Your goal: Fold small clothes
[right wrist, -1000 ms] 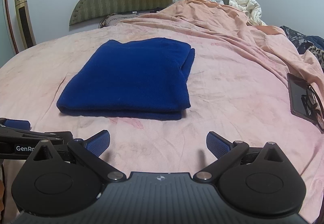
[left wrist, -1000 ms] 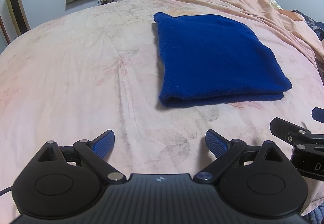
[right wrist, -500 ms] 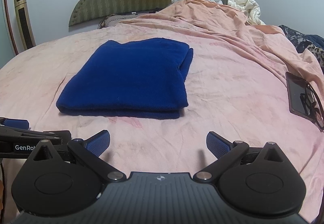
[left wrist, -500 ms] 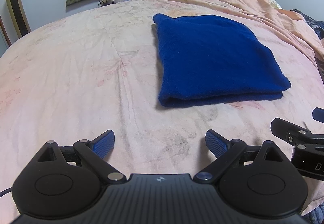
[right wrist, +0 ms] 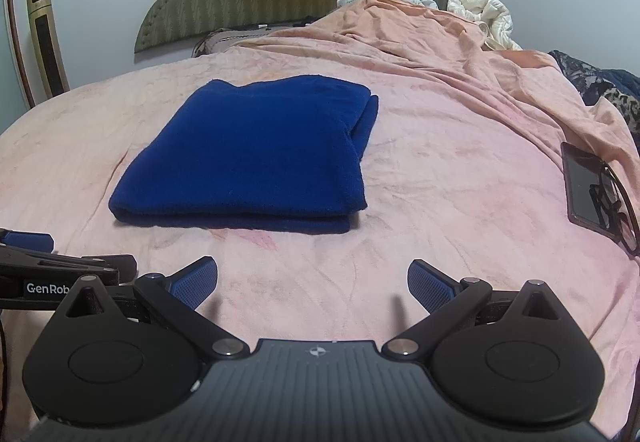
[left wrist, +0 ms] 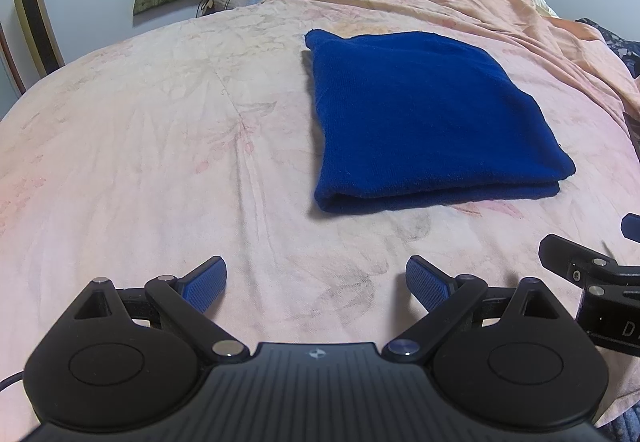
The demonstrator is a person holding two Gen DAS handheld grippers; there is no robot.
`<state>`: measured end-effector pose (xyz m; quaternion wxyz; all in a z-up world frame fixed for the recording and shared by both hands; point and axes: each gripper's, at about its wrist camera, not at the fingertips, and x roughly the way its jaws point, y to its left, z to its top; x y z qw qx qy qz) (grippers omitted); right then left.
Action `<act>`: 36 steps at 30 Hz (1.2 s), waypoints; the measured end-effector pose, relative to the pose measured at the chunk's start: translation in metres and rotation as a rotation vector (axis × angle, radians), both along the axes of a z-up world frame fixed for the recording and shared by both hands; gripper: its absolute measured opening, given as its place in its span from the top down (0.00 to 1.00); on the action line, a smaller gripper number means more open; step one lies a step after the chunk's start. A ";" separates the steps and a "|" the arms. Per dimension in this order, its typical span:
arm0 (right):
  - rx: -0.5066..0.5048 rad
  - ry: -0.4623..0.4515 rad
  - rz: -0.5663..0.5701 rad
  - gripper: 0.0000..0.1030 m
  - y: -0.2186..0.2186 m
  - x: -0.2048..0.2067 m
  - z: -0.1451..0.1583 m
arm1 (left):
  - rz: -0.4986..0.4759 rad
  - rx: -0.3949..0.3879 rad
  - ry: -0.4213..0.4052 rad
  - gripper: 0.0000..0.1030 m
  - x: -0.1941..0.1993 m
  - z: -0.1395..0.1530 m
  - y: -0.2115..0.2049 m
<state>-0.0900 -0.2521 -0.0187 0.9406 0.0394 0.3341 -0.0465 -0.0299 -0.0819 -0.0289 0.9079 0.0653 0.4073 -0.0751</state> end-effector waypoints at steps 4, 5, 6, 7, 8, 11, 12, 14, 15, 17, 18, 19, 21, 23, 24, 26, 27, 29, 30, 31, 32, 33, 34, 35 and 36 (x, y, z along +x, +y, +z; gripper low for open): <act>0.001 0.015 -0.020 0.00 -0.002 0.002 -0.002 | 0.012 0.000 -0.012 0.06 0.000 0.001 0.002; 0.004 0.025 -0.023 0.00 -0.002 0.003 -0.003 | 0.014 0.004 -0.016 0.06 0.000 0.001 0.002; 0.007 0.031 -0.023 0.00 -0.003 0.004 -0.004 | 0.016 0.007 -0.018 0.06 -0.001 0.001 0.002; 0.012 0.034 -0.021 0.00 -0.003 0.004 -0.005 | 0.017 0.009 -0.020 0.06 -0.001 0.001 0.001; 0.022 0.035 -0.017 0.00 -0.004 0.004 -0.005 | 0.017 0.009 -0.021 0.06 -0.001 0.002 0.002; 0.044 0.029 -0.007 0.00 -0.004 0.003 -0.004 | 0.020 0.011 -0.017 0.06 0.000 0.001 0.001; 0.041 0.026 -0.006 0.00 -0.003 0.003 -0.004 | 0.021 0.011 -0.013 0.06 0.000 0.001 0.001; 0.021 0.026 -0.003 0.00 0.000 0.004 -0.003 | 0.023 0.002 -0.001 0.06 0.001 0.000 0.002; 0.009 0.029 -0.004 0.00 0.001 0.004 -0.002 | 0.023 -0.006 0.006 0.06 0.001 0.000 0.002; -0.003 0.041 -0.002 0.00 0.002 0.006 -0.003 | 0.024 -0.013 0.015 0.06 0.002 0.000 0.003; -0.001 0.044 -0.002 0.00 0.003 0.007 -0.003 | 0.025 -0.011 0.014 0.06 0.002 -0.001 0.003; 0.003 0.042 -0.001 0.00 0.002 0.006 -0.003 | 0.027 -0.007 0.012 0.06 0.002 -0.001 0.003; 0.021 0.037 0.002 0.00 0.001 0.005 -0.003 | 0.027 -0.004 0.011 0.06 0.002 -0.001 0.003; 0.036 0.035 0.004 0.00 -0.001 0.004 -0.002 | 0.024 -0.008 0.015 0.06 0.001 -0.001 0.003; 0.037 0.034 0.004 0.00 -0.002 0.005 -0.001 | 0.023 -0.010 0.016 0.06 0.001 -0.001 0.003; 0.030 0.031 0.002 0.00 -0.001 0.004 -0.001 | 0.024 -0.010 0.016 0.06 0.001 -0.001 0.003; 0.026 0.030 0.001 0.00 -0.001 0.004 -0.001 | 0.024 -0.010 0.017 0.06 0.001 -0.001 0.003; 0.019 0.028 0.005 0.00 0.001 0.004 -0.001 | 0.021 -0.010 0.020 0.06 0.002 -0.001 0.003; 0.019 0.029 0.009 0.00 0.001 0.004 -0.001 | 0.020 -0.011 0.022 0.06 0.002 -0.001 0.003; 0.019 0.029 0.012 0.00 0.001 0.003 0.000 | 0.019 -0.011 0.022 0.06 0.002 -0.001 0.003; 0.018 0.028 0.014 0.00 0.002 0.004 0.000 | 0.019 -0.009 0.022 0.06 0.002 -0.001 0.002; 0.017 0.028 0.015 0.00 0.002 0.004 0.000 | 0.019 -0.008 0.021 0.06 0.001 -0.001 0.002; 0.015 0.028 0.016 0.00 0.002 0.004 0.000 | 0.021 -0.007 0.020 0.06 0.002 -0.001 0.002; 0.013 0.028 0.016 0.00 0.003 0.004 0.000 | 0.022 -0.007 0.021 0.06 0.002 0.000 0.002; 0.010 0.028 0.016 0.00 0.003 0.005 0.001 | 0.023 -0.008 0.023 0.06 0.002 0.000 0.002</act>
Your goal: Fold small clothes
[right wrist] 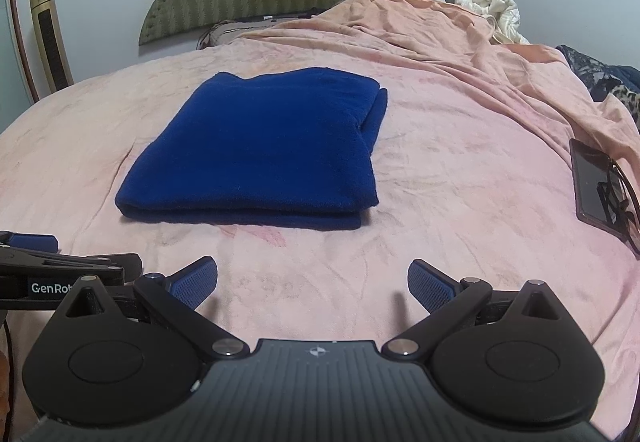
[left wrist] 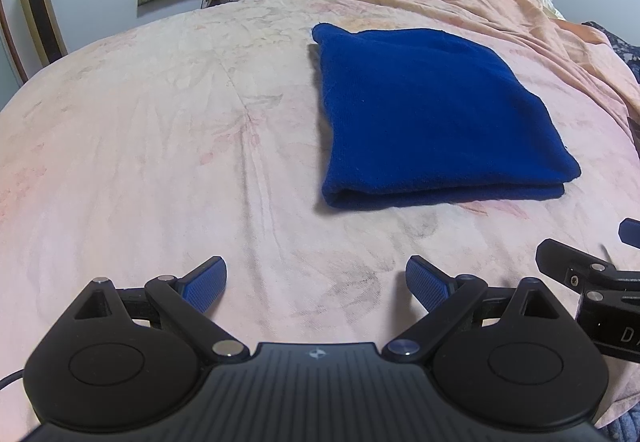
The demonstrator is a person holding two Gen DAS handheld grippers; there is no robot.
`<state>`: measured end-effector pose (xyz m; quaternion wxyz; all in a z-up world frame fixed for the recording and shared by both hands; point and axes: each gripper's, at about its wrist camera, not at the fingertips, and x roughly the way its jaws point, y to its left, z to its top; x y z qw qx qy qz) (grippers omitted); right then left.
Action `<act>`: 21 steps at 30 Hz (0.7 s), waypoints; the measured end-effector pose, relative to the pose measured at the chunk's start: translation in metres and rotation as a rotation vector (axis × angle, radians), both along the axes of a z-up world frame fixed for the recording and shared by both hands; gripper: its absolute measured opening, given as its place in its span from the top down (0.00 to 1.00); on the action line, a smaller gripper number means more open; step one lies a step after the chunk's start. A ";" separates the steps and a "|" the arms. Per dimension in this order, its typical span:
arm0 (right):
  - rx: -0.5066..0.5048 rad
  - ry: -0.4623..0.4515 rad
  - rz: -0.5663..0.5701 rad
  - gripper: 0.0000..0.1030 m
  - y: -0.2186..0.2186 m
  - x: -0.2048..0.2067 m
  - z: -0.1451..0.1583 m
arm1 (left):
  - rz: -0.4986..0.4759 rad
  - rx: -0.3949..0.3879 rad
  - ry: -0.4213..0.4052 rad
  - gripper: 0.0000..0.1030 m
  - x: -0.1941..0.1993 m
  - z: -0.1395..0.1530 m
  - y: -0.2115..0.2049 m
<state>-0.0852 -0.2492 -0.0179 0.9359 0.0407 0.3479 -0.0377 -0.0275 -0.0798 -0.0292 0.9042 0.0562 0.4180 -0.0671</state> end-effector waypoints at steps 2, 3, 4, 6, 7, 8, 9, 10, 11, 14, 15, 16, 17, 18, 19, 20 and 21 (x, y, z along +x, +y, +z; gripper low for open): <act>-0.009 0.000 -0.002 0.00 0.000 0.001 0.000 | 0.002 -0.003 0.003 0.06 0.001 0.000 0.000; -0.012 -0.001 -0.003 0.00 0.000 0.001 0.000 | 0.002 -0.002 0.002 0.06 0.001 0.000 0.000; -0.013 0.000 -0.002 0.00 0.000 0.001 0.001 | 0.003 0.000 0.003 0.06 0.001 -0.001 0.000; -0.015 0.001 -0.002 0.00 0.000 0.001 0.000 | 0.005 0.000 0.007 0.06 0.002 -0.002 0.001; -0.015 0.001 -0.004 0.00 0.000 0.001 0.000 | 0.006 -0.002 0.010 0.06 0.002 -0.002 0.002; -0.017 0.003 -0.005 0.00 0.000 0.001 0.000 | 0.008 -0.005 0.013 0.06 0.002 -0.003 0.002; -0.017 0.004 -0.006 0.00 0.000 0.001 0.000 | 0.009 -0.006 0.014 0.06 0.002 -0.003 0.003; -0.017 0.006 -0.008 0.00 -0.001 0.001 -0.001 | 0.010 -0.005 0.013 0.06 0.003 -0.003 0.002; -0.016 0.007 -0.008 0.00 -0.001 0.001 -0.001 | 0.010 -0.004 0.012 0.06 0.003 -0.002 0.002; -0.016 0.005 -0.008 0.00 -0.001 0.001 -0.002 | 0.006 -0.001 0.006 0.06 0.002 -0.002 0.001; -0.016 0.004 -0.008 0.00 -0.001 0.000 -0.002 | 0.005 0.000 0.007 0.06 0.001 -0.002 0.001; -0.016 0.004 -0.007 0.00 -0.001 0.000 -0.002 | 0.003 0.001 0.007 0.06 0.001 -0.002 0.001; -0.016 0.004 -0.007 0.00 -0.001 0.000 -0.002 | 0.001 0.002 0.006 0.06 0.001 -0.002 0.000; -0.016 0.004 -0.007 0.00 -0.001 0.000 -0.002 | -0.001 0.004 0.006 0.06 0.000 -0.002 0.000; -0.017 0.004 -0.007 0.00 -0.001 0.000 -0.002 | -0.002 0.006 0.005 0.06 0.000 -0.002 -0.001; -0.018 0.003 -0.007 0.00 -0.001 0.000 -0.002 | -0.002 0.006 0.004 0.06 0.000 -0.001 -0.001; -0.018 0.002 -0.007 0.00 -0.001 0.000 -0.002 | -0.001 0.005 0.002 0.06 0.000 -0.001 -0.001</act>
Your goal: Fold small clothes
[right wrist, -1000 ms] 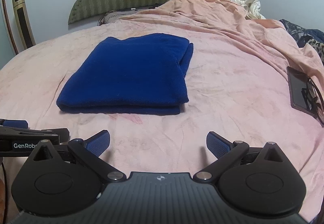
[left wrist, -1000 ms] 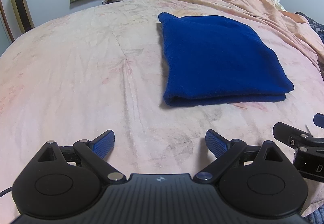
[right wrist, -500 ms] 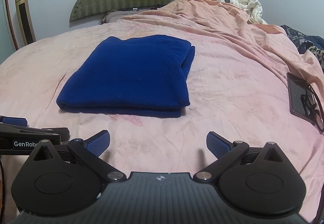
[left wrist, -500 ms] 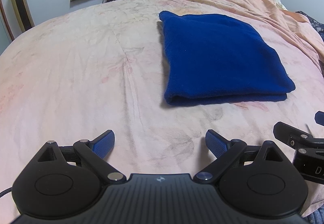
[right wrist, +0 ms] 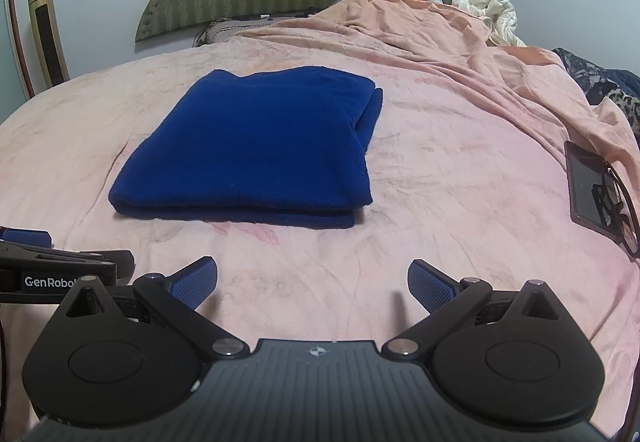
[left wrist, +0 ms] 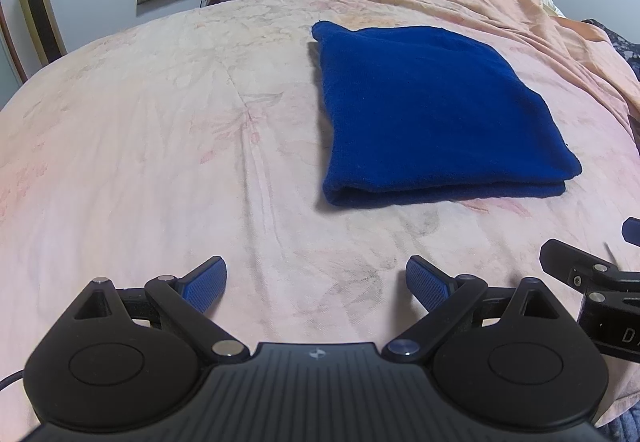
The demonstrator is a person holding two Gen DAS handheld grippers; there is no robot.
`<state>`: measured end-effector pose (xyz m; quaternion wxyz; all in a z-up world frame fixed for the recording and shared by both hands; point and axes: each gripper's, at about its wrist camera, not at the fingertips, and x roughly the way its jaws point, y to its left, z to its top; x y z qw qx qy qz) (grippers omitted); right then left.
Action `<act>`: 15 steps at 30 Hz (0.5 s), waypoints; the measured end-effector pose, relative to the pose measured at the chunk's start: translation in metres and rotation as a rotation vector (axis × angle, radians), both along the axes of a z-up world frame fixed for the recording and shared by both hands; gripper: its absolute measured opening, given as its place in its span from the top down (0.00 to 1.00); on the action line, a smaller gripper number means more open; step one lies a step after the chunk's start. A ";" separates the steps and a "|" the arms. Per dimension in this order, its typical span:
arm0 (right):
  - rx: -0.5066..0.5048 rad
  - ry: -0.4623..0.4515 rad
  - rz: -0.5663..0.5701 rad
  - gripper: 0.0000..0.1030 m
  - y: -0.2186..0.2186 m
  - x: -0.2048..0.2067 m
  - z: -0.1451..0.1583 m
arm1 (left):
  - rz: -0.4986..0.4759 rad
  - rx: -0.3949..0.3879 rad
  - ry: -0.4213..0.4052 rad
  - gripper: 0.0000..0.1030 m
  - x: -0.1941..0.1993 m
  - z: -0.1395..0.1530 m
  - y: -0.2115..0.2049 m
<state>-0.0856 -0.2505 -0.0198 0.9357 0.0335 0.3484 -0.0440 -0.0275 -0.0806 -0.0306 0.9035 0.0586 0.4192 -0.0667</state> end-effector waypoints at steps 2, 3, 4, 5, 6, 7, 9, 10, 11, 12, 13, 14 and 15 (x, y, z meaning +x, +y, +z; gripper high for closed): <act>0.000 -0.002 0.000 0.00 0.000 0.000 0.001 | 0.002 0.000 0.000 0.06 0.000 0.000 0.000; 0.001 -0.002 0.001 0.00 0.000 0.000 0.001 | 0.002 0.000 0.000 0.06 0.000 0.000 0.000; 0.000 -0.002 0.001 0.00 0.000 0.000 0.001 | 0.002 0.000 0.001 0.06 0.000 0.000 0.000; 0.000 -0.003 0.001 0.00 0.000 0.000 0.001 | 0.002 0.000 0.000 0.06 0.000 0.000 0.000; -0.001 -0.004 0.001 0.00 0.000 0.000 0.001 | 0.003 0.001 0.000 0.06 0.000 0.000 0.000; 0.000 -0.004 0.001 0.00 0.000 -0.001 0.001 | 0.002 0.002 0.000 0.06 0.000 0.000 0.000; 0.000 -0.004 0.002 0.00 0.000 0.000 0.001 | 0.000 0.003 0.003 0.06 0.000 0.000 0.000; 0.000 -0.004 0.001 0.00 0.000 -0.001 0.001 | 0.000 0.002 0.003 0.06 0.000 0.000 0.000; 0.000 -0.004 0.001 0.00 0.000 -0.001 0.001 | 0.000 0.003 0.002 0.06 0.000 0.000 -0.001; 0.000 -0.005 0.002 0.00 0.000 -0.001 0.002 | -0.001 0.003 0.002 0.06 0.000 0.000 -0.001; 0.001 -0.005 0.002 0.00 0.000 -0.001 0.001 | -0.001 0.005 0.001 0.06 0.000 0.000 -0.001; 0.002 -0.007 0.003 0.00 0.000 -0.001 0.002 | 0.000 0.008 -0.001 0.06 0.000 0.000 -0.001; 0.002 -0.008 0.003 0.00 0.000 -0.001 0.002 | 0.001 0.010 -0.001 0.06 0.000 0.000 -0.001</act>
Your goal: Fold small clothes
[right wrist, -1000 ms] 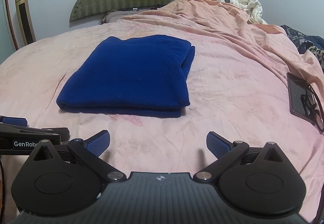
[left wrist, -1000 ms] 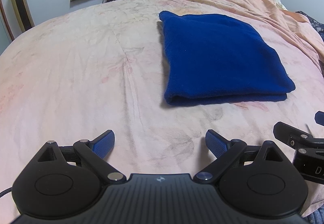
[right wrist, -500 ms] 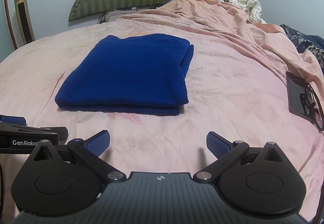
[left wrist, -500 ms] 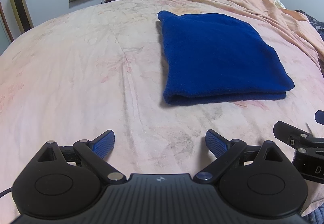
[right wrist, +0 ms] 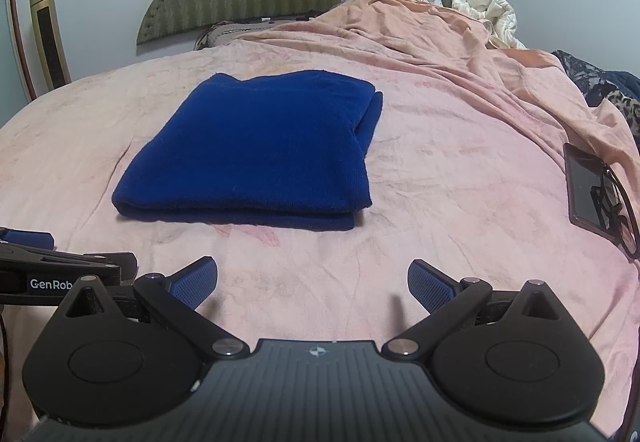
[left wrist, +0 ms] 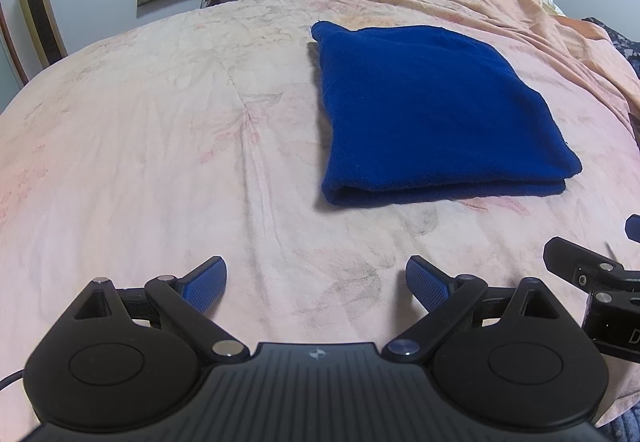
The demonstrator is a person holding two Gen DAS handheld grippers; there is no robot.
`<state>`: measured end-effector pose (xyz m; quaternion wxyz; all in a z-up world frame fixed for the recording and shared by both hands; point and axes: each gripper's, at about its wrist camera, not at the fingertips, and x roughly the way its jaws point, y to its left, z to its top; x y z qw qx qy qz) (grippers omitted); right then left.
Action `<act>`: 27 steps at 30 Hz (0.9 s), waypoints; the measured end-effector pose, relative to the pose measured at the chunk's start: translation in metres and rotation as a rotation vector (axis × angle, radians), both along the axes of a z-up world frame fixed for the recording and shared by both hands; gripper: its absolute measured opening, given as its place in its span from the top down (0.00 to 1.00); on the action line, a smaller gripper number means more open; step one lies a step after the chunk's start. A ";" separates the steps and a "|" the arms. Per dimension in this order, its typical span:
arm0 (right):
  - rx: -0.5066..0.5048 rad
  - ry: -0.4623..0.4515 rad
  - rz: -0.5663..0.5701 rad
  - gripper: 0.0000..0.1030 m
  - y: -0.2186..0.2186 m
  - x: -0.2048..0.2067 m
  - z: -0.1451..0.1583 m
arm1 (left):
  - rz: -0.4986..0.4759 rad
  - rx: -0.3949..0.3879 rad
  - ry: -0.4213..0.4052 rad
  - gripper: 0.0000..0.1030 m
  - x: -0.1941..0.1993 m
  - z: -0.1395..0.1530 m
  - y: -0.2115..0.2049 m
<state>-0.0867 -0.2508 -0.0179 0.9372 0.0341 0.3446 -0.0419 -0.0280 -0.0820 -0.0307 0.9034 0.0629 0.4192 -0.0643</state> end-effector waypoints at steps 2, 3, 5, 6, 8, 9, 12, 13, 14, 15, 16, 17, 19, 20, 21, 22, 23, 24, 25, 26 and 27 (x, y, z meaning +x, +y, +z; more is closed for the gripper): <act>-0.001 -0.003 0.002 0.00 0.000 -0.001 0.001 | 0.001 0.002 0.002 0.06 0.000 -0.001 -0.001; -0.002 -0.002 0.002 0.00 0.000 -0.001 0.001 | 0.001 0.002 0.001 0.06 0.000 -0.001 -0.001; -0.003 -0.003 0.003 0.00 0.000 -0.002 0.000 | 0.003 0.006 0.000 0.06 0.000 -0.001 -0.001; -0.005 -0.004 0.004 0.00 -0.001 -0.002 0.000 | 0.003 0.006 0.000 0.06 0.000 0.000 -0.001; -0.007 -0.004 0.004 0.00 -0.002 -0.002 0.000 | 0.004 0.005 -0.003 0.06 0.000 0.000 -0.002; -0.005 -0.004 0.003 0.00 -0.003 -0.003 0.000 | 0.004 0.006 -0.003 0.06 0.000 0.000 -0.002; 0.001 -0.004 0.003 0.00 -0.004 -0.003 0.000 | -0.007 -0.001 -0.001 0.06 0.000 -0.001 -0.003; 0.000 -0.005 0.003 0.00 -0.004 -0.003 0.000 | -0.010 0.000 -0.001 0.06 0.000 -0.001 -0.004; -0.001 -0.004 0.005 0.00 -0.004 -0.003 0.000 | -0.012 0.002 -0.002 0.06 -0.001 0.000 -0.004; -0.001 -0.004 0.006 0.00 -0.004 -0.003 0.000 | -0.014 0.005 -0.005 0.06 -0.001 0.000 -0.005; -0.002 -0.004 0.006 0.00 -0.004 -0.002 0.000 | -0.015 0.006 -0.006 0.06 -0.001 0.000 -0.005; -0.002 -0.005 0.006 0.00 -0.004 -0.002 0.000 | -0.016 0.007 -0.005 0.06 -0.001 -0.001 -0.006; -0.001 -0.004 0.007 0.00 -0.004 -0.002 -0.001 | -0.015 0.007 -0.003 0.06 -0.001 -0.001 -0.005; -0.002 -0.004 0.006 0.00 -0.004 -0.002 -0.001 | -0.013 0.006 -0.003 0.06 -0.001 -0.001 -0.005; -0.002 -0.004 0.007 0.00 -0.004 -0.002 0.000 | -0.011 0.006 -0.003 0.06 -0.001 -0.001 -0.005; -0.002 -0.004 0.007 0.00 -0.004 -0.002 0.000 | -0.010 0.007 -0.004 0.06 -0.001 -0.001 -0.005; -0.002 -0.005 0.007 0.00 -0.003 -0.002 0.000 | -0.009 0.008 -0.005 0.06 -0.001 -0.001 -0.005; -0.002 -0.005 0.007 0.00 -0.003 -0.002 0.000 | -0.007 0.009 -0.007 0.06 -0.001 0.000 -0.005; -0.002 -0.005 0.007 0.00 -0.003 -0.002 0.000 | -0.006 0.010 -0.008 0.06 -0.001 0.000 -0.005; -0.002 -0.005 0.006 0.00 -0.003 -0.002 0.000 | -0.006 0.010 -0.009 0.06 -0.001 0.000 -0.005; -0.002 -0.005 0.006 0.00 -0.003 -0.002 0.000 | -0.007 0.009 -0.009 0.06 -0.001 0.000 -0.005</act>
